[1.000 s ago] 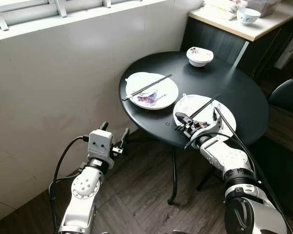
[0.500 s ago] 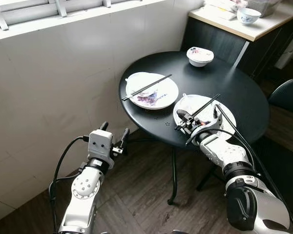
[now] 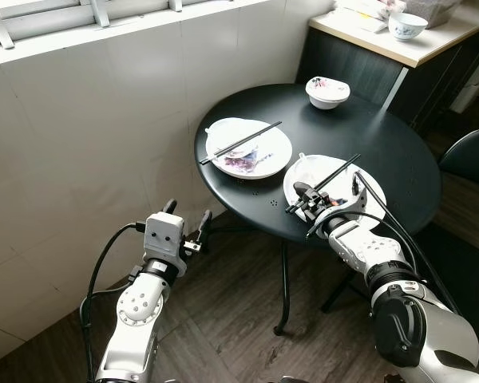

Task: Kitchen organization

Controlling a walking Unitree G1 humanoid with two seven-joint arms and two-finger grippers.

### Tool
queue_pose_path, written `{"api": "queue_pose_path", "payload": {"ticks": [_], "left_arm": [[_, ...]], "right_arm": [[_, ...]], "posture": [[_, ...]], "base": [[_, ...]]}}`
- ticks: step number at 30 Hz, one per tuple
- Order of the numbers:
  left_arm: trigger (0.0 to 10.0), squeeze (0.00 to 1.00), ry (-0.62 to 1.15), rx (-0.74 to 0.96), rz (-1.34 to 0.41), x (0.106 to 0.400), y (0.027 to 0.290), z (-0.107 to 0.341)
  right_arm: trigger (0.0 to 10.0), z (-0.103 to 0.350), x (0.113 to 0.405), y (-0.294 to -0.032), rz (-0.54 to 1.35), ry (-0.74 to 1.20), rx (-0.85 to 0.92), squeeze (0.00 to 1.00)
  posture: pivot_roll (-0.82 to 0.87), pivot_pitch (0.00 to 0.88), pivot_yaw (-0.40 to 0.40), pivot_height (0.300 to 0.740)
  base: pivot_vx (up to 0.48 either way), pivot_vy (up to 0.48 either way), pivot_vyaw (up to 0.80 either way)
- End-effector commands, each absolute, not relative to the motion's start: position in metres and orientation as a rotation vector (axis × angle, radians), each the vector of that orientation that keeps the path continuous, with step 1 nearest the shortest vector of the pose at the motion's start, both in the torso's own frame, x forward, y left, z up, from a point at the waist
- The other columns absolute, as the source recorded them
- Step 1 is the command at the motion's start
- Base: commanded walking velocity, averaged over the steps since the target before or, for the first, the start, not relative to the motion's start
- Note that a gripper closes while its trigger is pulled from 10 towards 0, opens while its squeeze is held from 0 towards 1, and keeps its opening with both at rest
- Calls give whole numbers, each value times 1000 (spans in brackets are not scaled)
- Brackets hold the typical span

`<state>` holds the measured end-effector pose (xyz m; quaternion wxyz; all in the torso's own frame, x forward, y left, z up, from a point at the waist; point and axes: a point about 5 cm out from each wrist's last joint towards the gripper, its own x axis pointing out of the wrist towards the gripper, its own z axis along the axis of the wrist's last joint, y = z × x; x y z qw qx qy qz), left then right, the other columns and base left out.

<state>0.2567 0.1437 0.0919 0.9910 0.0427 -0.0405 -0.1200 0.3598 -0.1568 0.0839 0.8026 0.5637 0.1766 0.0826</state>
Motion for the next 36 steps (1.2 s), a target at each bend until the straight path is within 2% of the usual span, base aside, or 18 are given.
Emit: {"api": "queue_pose_path", "payload": {"ticks": [1, 15, 24, 28, 36], "left_arm": [[10000, 0, -71, 77, -248, 256, 141, 91], [10000, 0, -65, 70, -245, 255, 141, 90], [10000, 0, -65, 72, -243, 255, 141, 89], [10000, 0, -66, 43, -211, 257, 146, 90], [10000, 0, -102, -16, -171, 259, 151, 96]], "right_arm": [[0, 90, 364, -162, 176, 354, 1194, 0], [0, 95, 366, -163, 205, 296, 1173, 0], [0, 138, 376, -147, 424, 112, 960, 0], [0, 160, 370, -133, 561, 41, 879, 0], [0, 157, 346, -115, 691, 57, 757, 0]], "posture": [[-4, 31, -83, 740], [-1, 28, -81, 740], [-1, 21, -78, 740], [-9, 16, -76, 740], [-10, 3, -77, 740]], "base": [[0, 0, 0], [0, 0, 0], [0, 0, 0], [0, 0, 0], [0, 0, 0]]}}
